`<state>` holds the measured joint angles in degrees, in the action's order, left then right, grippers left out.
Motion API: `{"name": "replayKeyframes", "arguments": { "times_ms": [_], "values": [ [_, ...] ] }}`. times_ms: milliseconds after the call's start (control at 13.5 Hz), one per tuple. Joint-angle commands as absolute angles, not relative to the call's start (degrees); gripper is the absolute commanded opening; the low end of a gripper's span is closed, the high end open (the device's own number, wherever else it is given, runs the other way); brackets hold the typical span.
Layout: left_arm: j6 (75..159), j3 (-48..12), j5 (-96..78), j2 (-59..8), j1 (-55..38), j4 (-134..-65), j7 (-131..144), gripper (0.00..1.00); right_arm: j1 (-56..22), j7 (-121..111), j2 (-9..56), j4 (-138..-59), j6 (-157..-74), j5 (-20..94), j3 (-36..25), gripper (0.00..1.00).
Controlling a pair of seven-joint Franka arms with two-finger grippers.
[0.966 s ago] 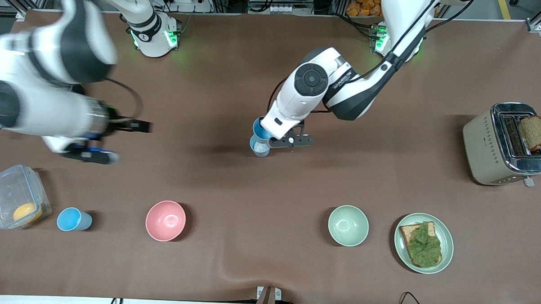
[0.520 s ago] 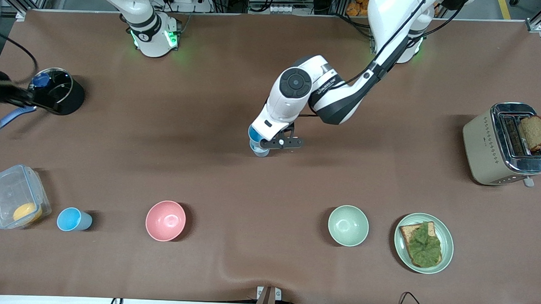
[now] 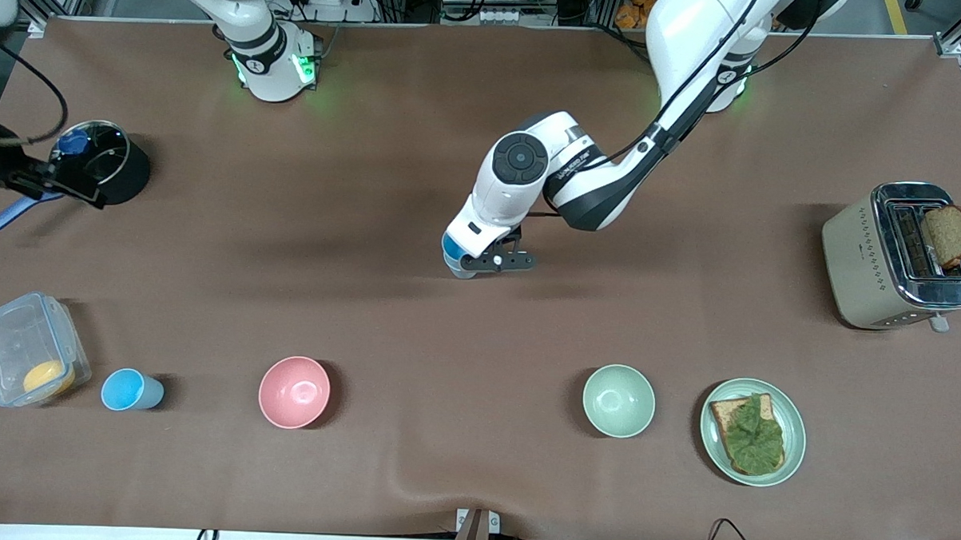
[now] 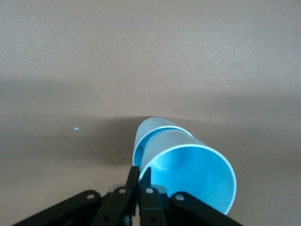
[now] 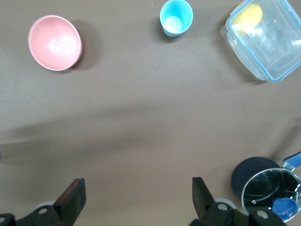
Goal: Stack blue cups with both arms
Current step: 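Open the left gripper and lift it away from the stacked cups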
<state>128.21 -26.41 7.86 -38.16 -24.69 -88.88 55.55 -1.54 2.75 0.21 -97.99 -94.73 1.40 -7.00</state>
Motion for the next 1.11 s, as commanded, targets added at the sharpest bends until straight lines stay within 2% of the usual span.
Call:
{"name": "replayKeyframes", "arguments": {
  "times_ms": [0,223,520,669,1041],
  "values": [
    [128.32,-26.1,10.89,-36.93,-25.23,-87.45,57.3,1.0,0.35,3.16,-2.81,-99.67,-94.23,0.62,-4.84,1.0],
    [126.57,-26.1,12.74,-30.62,-20.85,-87.97,56.78,1.0,0.97,3.08,-3.08,-97.48,-93.78,0.44,-2.64,1.0],
    [113.76,-26.28,12.4,-17.35,-11.02,-87.54,53.2,1.0,1.14,3.25,-2.73,-97.03,-92.99,0.26,-2.81,1.0],
    [107.08,-26.63,10.65,-12.33,-5.74,-87.54,41.64,1.0,0.88,3.25,-2.81,-97.03,-92.9,0.26,-2.81,1.0],
    [96.96,-26.54,3.69,-6.86,5.79,-87.54,23.32,1.0,1.05,3.16,-2.64,-96.07,-91.5,0.18,-2.64,1.0]
  ]
}}
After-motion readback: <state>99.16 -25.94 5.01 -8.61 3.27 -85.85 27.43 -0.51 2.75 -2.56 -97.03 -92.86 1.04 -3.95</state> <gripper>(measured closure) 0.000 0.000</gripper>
